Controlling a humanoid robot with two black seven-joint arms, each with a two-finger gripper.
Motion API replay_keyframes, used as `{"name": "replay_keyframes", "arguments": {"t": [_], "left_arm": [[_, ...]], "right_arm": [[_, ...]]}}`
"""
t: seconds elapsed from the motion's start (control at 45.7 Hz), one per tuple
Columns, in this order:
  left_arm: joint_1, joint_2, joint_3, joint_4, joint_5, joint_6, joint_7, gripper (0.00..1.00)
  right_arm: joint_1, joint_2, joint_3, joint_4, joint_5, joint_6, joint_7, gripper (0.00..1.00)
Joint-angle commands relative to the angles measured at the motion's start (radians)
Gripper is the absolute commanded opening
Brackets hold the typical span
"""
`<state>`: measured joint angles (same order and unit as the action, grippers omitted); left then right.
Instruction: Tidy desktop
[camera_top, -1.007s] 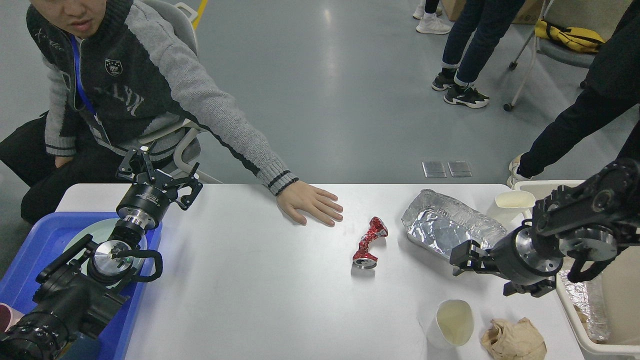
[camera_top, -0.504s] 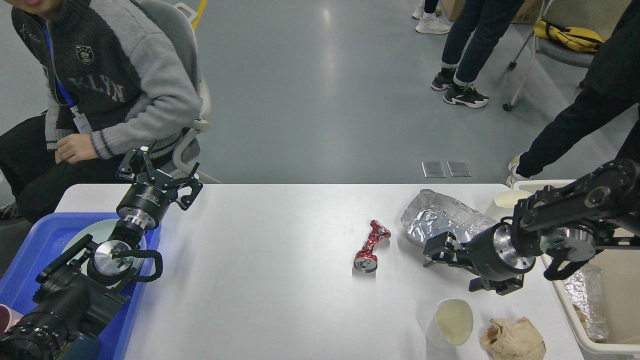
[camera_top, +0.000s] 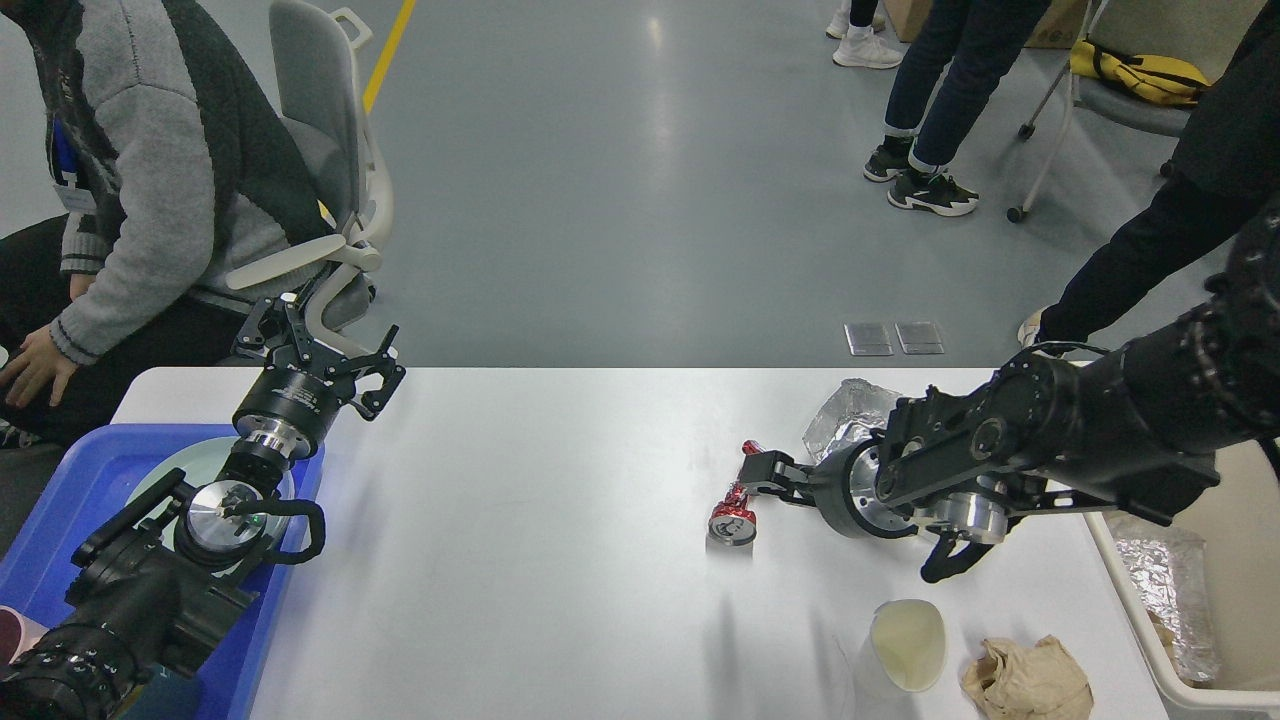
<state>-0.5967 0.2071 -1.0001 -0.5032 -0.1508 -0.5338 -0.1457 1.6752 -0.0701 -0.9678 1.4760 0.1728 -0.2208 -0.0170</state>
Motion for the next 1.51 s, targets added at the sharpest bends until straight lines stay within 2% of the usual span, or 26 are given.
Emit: {"name": "replay_keyframes", "arguments": {"t": [0.0, 0.263, 0.438, 1.117, 1.489], "left_arm": [[0.000, 0.000, 0.000, 0.000, -0.001, 0.000, 0.000, 0.96], [0.000, 0.000, 0.000, 0.000, -0.001, 0.000, 0.000, 0.96], [0.000, 0.000, 0.000, 0.000, -0.001, 0.000, 0.000, 0.96], [0.000, 0.000, 0.000, 0.000, -0.001, 0.000, 0.000, 0.96], [0.000, 0.000, 0.000, 0.000, -0.001, 0.000, 0.000, 0.96]], "right_arm": [[-0.040, 0.105, 0.018, -0.097, 0.079, -0.006, 0.000, 1.00], [-0.170, 0.225, 0.015, -0.333, 0.142, -0.035, -0.008, 0.98], [-0.249, 0.280, 0.001, -0.428, 0.159, -0.037, -0.011, 0.96], [-0.394, 0.270, -0.058, -0.595, 0.113, -0.032, -0.018, 0.95], [-0.402, 0.268, -0.052, -0.611, 0.108, -0.034, -0.017, 0.95]]}}
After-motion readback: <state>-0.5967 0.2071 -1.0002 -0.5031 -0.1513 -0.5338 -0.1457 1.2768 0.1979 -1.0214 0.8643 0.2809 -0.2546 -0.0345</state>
